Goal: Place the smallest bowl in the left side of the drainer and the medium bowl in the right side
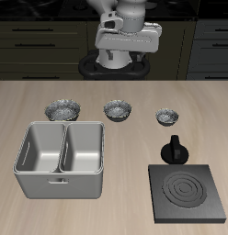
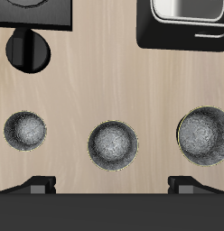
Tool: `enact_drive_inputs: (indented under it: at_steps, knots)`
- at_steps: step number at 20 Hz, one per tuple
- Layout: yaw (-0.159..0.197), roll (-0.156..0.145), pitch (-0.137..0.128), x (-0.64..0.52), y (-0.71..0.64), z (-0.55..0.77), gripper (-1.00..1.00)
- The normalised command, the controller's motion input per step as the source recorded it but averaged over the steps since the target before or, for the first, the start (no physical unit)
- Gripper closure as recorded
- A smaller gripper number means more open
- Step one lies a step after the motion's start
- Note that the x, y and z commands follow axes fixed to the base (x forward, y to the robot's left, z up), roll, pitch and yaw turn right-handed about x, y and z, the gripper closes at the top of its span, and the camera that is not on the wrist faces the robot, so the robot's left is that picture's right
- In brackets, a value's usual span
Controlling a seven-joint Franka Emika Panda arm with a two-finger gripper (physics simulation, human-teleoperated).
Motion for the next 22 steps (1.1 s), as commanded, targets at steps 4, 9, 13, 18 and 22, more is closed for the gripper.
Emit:
enact_drive_inputs:
  at_steps: [4, 9, 13, 18, 22]
  knots:
    - [-0.017, 0.009, 0.006, 0.00, 0.34, 0.00, -1.00]
    - [0.009, 0.003, -0.010, 0.02, 0.36, 0.00, -1.00]
    - [0.007, 0.012, -0.001, 0.02, 0.27, -0.03, -1.00]
    - [-0.002, 0.027, -0.007, 0.07, 0.33, -0.01, -1.00]
    - [0.003, 0.012, -0.005, 0.09, 0.17, -0.03, -1.00]
